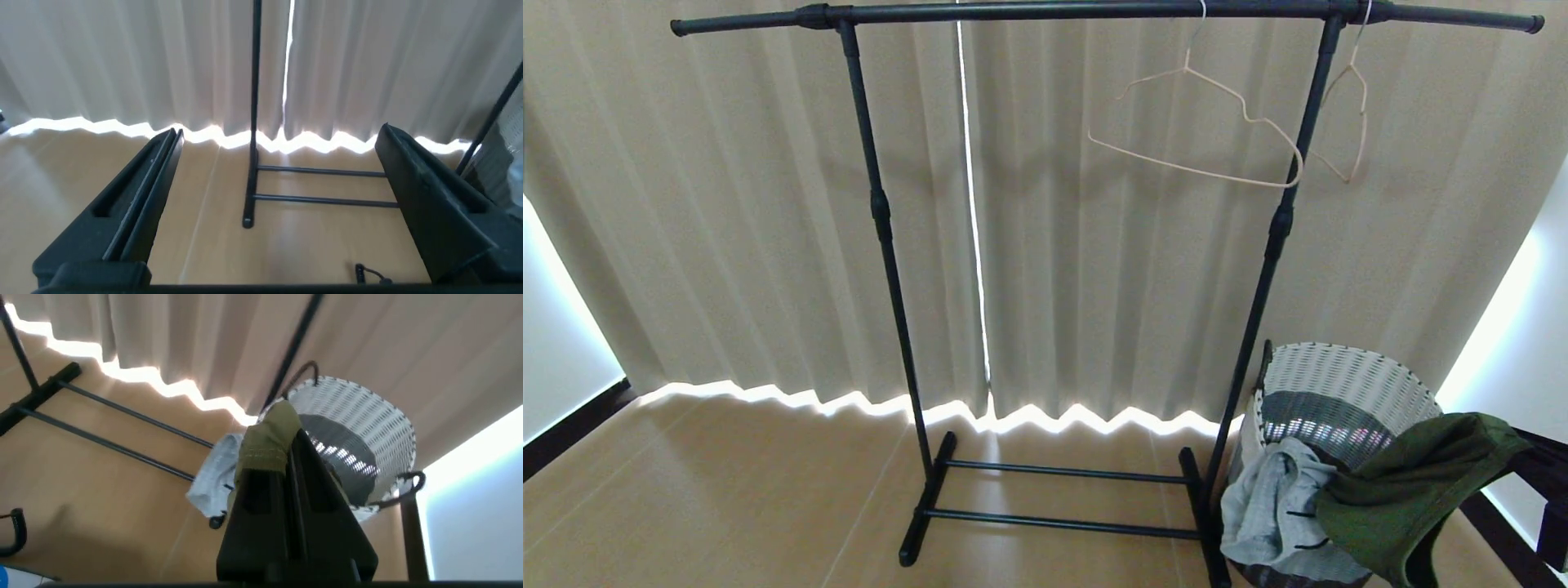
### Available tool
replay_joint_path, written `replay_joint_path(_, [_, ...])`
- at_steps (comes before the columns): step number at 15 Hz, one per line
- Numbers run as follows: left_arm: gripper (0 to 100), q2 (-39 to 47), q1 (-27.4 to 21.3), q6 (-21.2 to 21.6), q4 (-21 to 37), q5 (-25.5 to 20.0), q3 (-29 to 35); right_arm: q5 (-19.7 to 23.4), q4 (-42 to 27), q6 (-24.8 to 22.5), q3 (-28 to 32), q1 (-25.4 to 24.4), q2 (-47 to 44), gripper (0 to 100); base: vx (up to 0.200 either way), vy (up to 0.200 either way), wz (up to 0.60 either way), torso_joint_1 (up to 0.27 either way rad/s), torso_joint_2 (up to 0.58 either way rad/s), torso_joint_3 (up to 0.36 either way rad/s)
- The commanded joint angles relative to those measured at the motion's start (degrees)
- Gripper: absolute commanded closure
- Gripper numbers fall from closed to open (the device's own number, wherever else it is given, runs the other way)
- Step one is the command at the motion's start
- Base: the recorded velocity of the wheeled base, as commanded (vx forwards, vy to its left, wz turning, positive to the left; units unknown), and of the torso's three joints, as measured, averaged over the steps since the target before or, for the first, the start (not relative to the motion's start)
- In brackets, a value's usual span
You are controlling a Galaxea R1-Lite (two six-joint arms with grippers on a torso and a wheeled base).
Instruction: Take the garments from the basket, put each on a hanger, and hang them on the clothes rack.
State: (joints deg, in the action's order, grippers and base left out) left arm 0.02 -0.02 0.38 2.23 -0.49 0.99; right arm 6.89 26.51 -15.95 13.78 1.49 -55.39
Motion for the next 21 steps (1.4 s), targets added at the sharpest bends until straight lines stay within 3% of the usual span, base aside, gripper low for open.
replay_joint_path(1, [0,0.06,0.02,0.33,-0.03,0.05,-0.11,-0.12,-0.06,-0.31,0.2,0.01,-0.06,100,0.0,0.0,0.0,0.0,0.0,0.0])
replay_joint_path(4, [0,0.15,0.02,1.47,0.23,-0.39,-0.02,-0.21,-1.03,-3.74,1.08,0.01,0.02,100,0.0,0.0,0.0,0.0,0.0,0.0])
replay_joint_path(7, [0,0.15,0.02,3.23,0.23,-0.92,-0.02,-0.21,-7.71,-5.85,5.74,0.01,1.17,100,0.0,0.0,0.0,0.0,0.0,0.0])
replay_joint_path(8, [0,0.06,0.02,3.05,-0.03,-3.73,-0.02,-0.03,-11.84,-5.76,8.55,0.01,1.78,100,0.0,0.0,0.0,0.0,0.0,0.0])
replay_joint_path(11, [0,0.06,0.02,3.14,-1.26,-6.19,0.59,0.41,-16.14,-5.68,12.59,-0.08,3.19,100,0.0,0.0,0.0,0.0,0.0,0.0])
replay_joint_path(14, [0,0.94,-0.24,3.14,-2.41,-15.6,6.13,0.58,-17.46,-5.5,16.2,-1.49,3.36,100,0.0,0.0,0.0,0.0,0.0,0.0])
replay_joint_path(17, [0,9.38,-0.5,3.31,-2.67,-17.27,11.67,0.5,-17.46,-3.74,17.43,-6.85,3.45,100,0.0,0.0,0.0,0.0,0.0,0.0])
replay_joint_path(19, [0,22.56,-0.59,3.05,-4.25,-17.18,18.26,0.5,-17.46,-0.67,18.66,-11.33,2.84,100,0.0,0.0,0.0,0.0,0.0,0.0])
replay_joint_path(21, [0,31.09,-0.94,3.05,-7.94,-17.18,20.72,0.5,-17.46,2.06,20.24,-15.11,1.96,100,0.0,0.0,0.0,0.0,0.0,0.0])
